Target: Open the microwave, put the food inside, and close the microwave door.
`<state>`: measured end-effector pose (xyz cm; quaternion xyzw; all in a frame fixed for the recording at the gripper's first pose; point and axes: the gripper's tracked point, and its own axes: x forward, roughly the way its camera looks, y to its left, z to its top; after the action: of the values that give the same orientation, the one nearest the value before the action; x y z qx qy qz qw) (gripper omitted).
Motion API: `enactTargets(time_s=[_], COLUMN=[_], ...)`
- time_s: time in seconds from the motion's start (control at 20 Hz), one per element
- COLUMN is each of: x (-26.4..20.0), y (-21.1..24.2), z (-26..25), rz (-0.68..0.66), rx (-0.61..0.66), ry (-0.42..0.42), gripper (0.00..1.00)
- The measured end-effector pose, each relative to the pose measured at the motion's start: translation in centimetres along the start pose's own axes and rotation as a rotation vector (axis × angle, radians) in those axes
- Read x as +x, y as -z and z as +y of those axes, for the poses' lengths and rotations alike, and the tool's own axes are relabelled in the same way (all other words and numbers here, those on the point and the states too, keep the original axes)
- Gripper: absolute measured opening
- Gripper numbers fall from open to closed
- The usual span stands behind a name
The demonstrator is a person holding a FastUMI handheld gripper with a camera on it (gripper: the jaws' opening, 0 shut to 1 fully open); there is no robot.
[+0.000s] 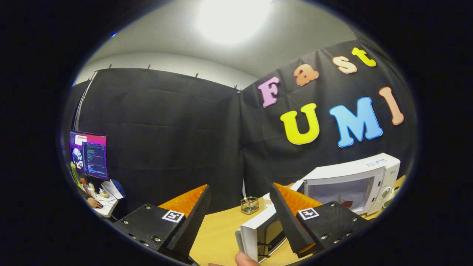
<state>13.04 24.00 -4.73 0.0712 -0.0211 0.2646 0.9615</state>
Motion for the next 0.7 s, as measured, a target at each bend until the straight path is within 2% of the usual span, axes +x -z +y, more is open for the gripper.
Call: enactTargets(time_s=[0.15, 0.25, 0.4, 0.45, 0.6, 0.7], x=[1.2, 1.8, 2.9, 3.1, 3.8, 3.6], y=[3.1, 5.8, 9.3, 11.0, 15.1, 16.3], z=[3.6, 6.1, 5.8, 6.3, 4.6, 2.6], rz=[0.079, 0.134, 0.199, 0.247, 0.345, 0.365], rx=[-0.022, -0.006, -0.005, 0.016, -0.004, -0.031], ry=[-0.066, -0.115, -0.054, -0.072, -0.002, 0.051], gripper=[0.95, 0.8, 0.26, 0.2, 0.07, 0.09])
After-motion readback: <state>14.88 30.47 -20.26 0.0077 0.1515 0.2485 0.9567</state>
